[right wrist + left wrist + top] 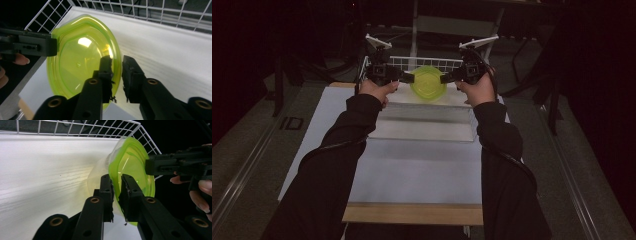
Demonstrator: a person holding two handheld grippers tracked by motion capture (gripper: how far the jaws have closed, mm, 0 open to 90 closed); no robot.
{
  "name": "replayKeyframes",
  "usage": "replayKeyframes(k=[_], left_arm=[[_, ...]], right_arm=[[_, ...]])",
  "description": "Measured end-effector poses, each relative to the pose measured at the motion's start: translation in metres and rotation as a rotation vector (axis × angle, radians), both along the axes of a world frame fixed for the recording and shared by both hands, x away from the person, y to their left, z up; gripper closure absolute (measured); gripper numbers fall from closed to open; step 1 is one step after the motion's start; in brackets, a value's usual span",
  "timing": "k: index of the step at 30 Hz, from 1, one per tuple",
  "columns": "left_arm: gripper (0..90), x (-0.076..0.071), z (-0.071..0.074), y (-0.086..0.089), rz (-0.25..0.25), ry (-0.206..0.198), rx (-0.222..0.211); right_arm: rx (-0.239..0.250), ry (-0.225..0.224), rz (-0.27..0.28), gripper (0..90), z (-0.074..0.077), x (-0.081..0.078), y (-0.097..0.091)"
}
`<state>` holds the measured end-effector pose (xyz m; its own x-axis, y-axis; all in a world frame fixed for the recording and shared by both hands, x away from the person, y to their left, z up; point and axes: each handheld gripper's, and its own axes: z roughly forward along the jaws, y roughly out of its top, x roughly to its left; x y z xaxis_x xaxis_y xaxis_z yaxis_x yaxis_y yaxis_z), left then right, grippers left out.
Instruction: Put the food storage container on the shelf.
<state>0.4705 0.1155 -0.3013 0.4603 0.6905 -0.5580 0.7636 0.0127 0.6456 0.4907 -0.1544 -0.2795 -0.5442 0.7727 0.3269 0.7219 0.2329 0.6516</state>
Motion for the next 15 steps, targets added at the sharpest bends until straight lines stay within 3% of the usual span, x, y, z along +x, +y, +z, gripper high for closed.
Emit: replayKeyframes(k=[5, 8, 10, 12, 15], left_arm=[[70.6, 0.002, -0.007, -0.002, 0.027, 0.006, 0.005], [70.0, 0.002, -0.01, -0.003, 0.033, 0.001, 0.008], [64.6, 0.002, -0.011, -0.003, 0.043, -0.013, 0.022], [55.7, 0.001, -0.012, 0.0, 0.061, -0.043, -0.014], [51.4, -0.004, -0.012, 0.006, 0.087, -0.077, -0.014]], right_arm=[[0.007, -0.02, -0.021, 68.3, -0.003, 0.003, 0.001], [0.009, -0.039, -0.035, 64.2, -0.003, 0.004, 0.0], [0.008, -0.049, -0.038, 64.0, -0.002, 0.002, -0.001], [0.015, -0.078, -0.026, 60.0, 0.001, -0.005, -0.001], [0.003, -0.108, -0.017, 56.8, 0.002, -0.011, 0.0]])
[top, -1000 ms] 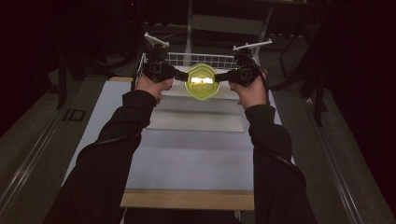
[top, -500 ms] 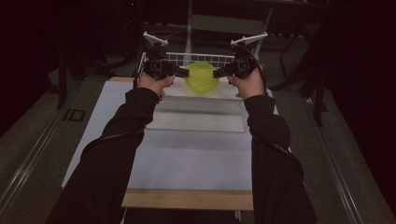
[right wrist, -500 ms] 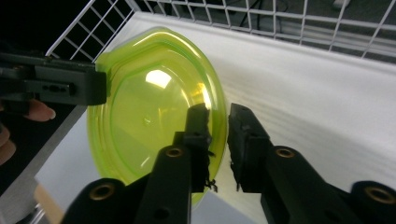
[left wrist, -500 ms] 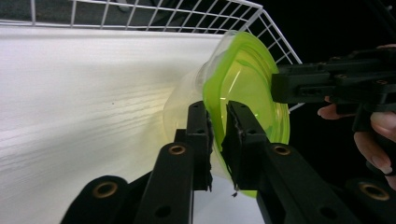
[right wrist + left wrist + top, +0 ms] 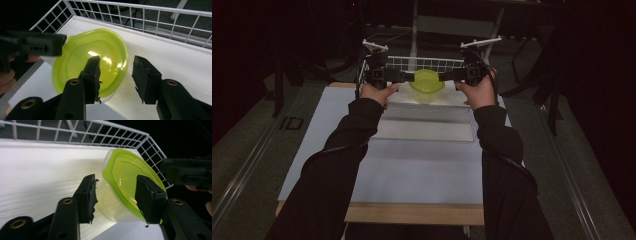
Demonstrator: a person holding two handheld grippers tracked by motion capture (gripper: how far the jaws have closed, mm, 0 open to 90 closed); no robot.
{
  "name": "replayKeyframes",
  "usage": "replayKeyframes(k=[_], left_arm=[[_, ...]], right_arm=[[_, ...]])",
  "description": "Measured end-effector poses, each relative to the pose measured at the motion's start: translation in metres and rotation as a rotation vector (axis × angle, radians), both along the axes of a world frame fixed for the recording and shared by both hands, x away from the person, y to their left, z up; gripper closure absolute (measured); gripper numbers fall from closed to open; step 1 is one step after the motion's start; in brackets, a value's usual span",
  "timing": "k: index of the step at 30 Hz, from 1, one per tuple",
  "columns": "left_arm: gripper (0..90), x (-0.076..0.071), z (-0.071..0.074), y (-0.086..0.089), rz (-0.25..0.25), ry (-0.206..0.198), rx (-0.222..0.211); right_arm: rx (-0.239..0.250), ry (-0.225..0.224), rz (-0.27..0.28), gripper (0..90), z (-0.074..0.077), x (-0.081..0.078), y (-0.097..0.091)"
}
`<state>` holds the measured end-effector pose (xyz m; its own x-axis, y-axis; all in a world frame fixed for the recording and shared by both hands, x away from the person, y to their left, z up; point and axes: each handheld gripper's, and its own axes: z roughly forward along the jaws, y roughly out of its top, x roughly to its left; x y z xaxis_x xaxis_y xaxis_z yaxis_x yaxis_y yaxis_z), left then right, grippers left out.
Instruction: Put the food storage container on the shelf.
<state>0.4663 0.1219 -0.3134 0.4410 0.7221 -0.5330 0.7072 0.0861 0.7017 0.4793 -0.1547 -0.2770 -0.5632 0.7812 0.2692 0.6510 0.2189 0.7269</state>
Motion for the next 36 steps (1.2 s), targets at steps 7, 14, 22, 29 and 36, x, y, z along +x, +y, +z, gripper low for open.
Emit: replayKeyframes(k=[7, 14, 22, 29, 36], left_arm=[[35.0, -0.027, -0.005, 0.02, -0.018, -0.103, -0.011], [18.6, -0.065, -0.02, 0.024, -0.106, -0.199, 0.014], [1.6, -0.119, -0.062, 0.029, -0.148, -0.357, 0.024], [1.6, -0.136, -0.097, 0.033, -0.164, -0.327, 0.031], [1.7, -0.143, -0.118, 0.028, -0.201, -0.322, 0.052]], right_arm=[[-0.012, -0.081, 0.029, 53.9, -0.001, -0.032, 0.001], [0.022, -0.118, 0.095, 55.5, -0.017, -0.062, 0.012], [0.041, -0.133, 0.16, 57.7, -0.061, -0.078, 0.037], [0.054, -0.164, 0.163, 58.8, -0.067, -0.071, 0.046], [0.065, -0.158, 0.123, 55.4, -0.07, -0.057, 0.046]])
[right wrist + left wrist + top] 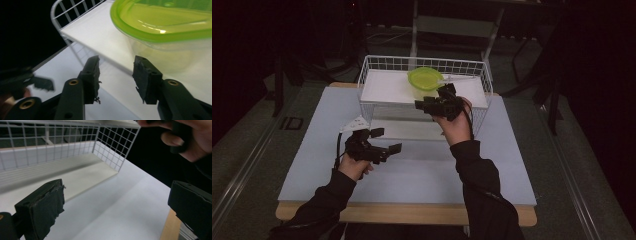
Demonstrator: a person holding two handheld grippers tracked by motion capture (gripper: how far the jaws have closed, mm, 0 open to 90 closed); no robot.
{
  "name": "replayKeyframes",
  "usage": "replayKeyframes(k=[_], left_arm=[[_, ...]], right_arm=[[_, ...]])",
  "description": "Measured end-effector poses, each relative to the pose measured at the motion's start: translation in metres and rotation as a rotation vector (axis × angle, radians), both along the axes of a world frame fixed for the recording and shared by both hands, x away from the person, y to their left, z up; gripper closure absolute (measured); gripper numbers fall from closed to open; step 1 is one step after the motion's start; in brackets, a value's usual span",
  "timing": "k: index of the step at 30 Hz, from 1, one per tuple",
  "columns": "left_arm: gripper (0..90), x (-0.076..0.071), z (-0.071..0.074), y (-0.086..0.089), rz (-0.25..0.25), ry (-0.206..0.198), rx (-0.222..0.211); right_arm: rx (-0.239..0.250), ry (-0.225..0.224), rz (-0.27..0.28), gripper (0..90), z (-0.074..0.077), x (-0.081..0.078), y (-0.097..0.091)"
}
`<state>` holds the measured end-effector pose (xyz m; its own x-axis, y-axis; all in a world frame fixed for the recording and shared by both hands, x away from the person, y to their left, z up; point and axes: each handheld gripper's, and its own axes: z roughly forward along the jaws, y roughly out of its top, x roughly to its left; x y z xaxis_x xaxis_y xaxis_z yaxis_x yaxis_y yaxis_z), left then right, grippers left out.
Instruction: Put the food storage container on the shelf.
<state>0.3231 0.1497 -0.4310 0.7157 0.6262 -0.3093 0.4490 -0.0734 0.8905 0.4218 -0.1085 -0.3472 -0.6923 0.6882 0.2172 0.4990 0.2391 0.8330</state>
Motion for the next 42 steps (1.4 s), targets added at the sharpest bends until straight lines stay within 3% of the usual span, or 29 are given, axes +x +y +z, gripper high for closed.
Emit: replayKeyframes(k=[3, 4, 8, 10, 13, 16, 18, 22, 31, 36, 42], left_arm=[[1.6, -0.006, -0.006, -0.002, -0.016, -0.001, -0.003], [1.7, -0.008, -0.008, -0.003, -0.024, -0.001, -0.002], [1.6, -0.014, -0.015, -0.005, -0.04, 0.006, -0.013], [1.6, -0.017, -0.018, -0.006, -0.042, 0.006, -0.017], [1.7, -0.019, -0.018, -0.008, -0.056, -0.001, -0.008], [1.6, -0.021, -0.017, -0.009, -0.059, -0.007, -0.005], [1.6, -0.022, -0.016, -0.008, -0.056, -0.017, -0.006], [1.6, -0.022, -0.018, -0.007, -0.049, -0.014, -0.011], [1.6, -0.021, -0.019, 0.0, -0.033, -0.01, -0.02], [1.7, -0.02, -0.019, 0.002, -0.03, -0.007, -0.018], [1.6, -0.021, -0.019, 0.001, -0.024, -0.011, 0.006]], right_arm=[[-0.006, 0.002, -0.02, 54.9, -0.001, 0.004, -0.003], [0.0, -0.001, -0.059, 54.3, 0.0, 0.009, -0.007], [0.02, 0.007, -0.12, 52.7, 0.003, 0.017, -0.015], [-0.019, -0.011, -0.182, 51.6, 0.004, 0.019, -0.017], [0.0, 0.005, -0.206, 53.2, 0.004, 0.022, -0.022], [0.001, 0.015, -0.204, 55.1, 0.003, 0.022, -0.024], [0.015, 0.02, -0.168, 57.6, 0.001, 0.019, -0.021], [-0.009, 0.004, -0.124, 56.6, 0.0, 0.019, -0.013], [-0.043, 0.002, -0.184, 55.1, 0.0, 0.034, -0.013], [-0.025, 0.008, -0.178, 54.6, -0.001, 0.029, -0.016], [-0.035, -0.012, -0.139, 50.4, 0.001, 0.009, -0.018]])
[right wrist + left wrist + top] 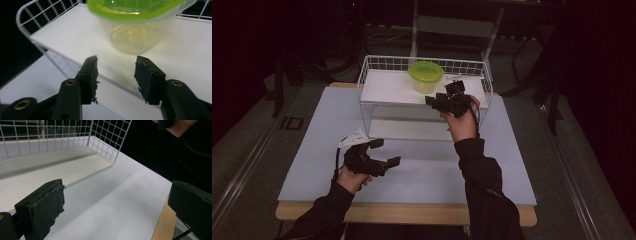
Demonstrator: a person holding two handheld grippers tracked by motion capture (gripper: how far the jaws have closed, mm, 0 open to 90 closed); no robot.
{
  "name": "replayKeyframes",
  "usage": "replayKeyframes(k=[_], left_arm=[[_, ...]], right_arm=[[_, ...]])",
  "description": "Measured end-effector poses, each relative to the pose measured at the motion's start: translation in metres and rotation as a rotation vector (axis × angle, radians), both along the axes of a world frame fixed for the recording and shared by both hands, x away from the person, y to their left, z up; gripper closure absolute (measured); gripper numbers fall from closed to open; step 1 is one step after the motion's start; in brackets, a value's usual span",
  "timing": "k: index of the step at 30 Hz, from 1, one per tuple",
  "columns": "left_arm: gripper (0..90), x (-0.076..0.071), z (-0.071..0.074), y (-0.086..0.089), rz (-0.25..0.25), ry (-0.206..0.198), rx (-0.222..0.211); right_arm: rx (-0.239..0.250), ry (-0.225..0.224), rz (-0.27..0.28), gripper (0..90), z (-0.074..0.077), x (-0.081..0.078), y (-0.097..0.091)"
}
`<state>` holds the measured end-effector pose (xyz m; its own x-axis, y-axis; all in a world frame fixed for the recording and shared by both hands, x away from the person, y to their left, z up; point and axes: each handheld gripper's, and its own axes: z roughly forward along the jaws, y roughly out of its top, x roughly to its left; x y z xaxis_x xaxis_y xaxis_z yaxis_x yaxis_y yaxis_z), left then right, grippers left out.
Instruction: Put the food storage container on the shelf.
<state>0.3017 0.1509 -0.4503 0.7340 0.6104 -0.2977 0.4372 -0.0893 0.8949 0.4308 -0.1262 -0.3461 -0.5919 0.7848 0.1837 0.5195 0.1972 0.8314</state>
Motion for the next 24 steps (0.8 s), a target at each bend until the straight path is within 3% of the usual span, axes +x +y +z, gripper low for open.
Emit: replayKeyframes(k=[8, 16, 20, 24], left_arm=[[1.6, -0.004, 0.002, -0.001, 0.0, -0.024, 0.019], [1.7, -0.009, 0.0, 0.002, 0.017, -0.048, 0.038], [1.7, -0.011, 0.0, 0.002, 0.015, -0.064, 0.043], [1.7, -0.014, -0.001, -0.002, -0.007, -0.075, 0.059]], right_arm=[[-0.039, -0.024, 0.061, 36.7, -0.001, -0.027, 0.0], [-0.014, -0.034, 0.108, 27.7, -0.01, -0.049, -0.004], [0.02, -0.033, 0.16, 20.5, -0.028, -0.068, -0.011], [-0.019, -0.045, 0.168, 18.4, -0.044, -0.08, -0.015]])
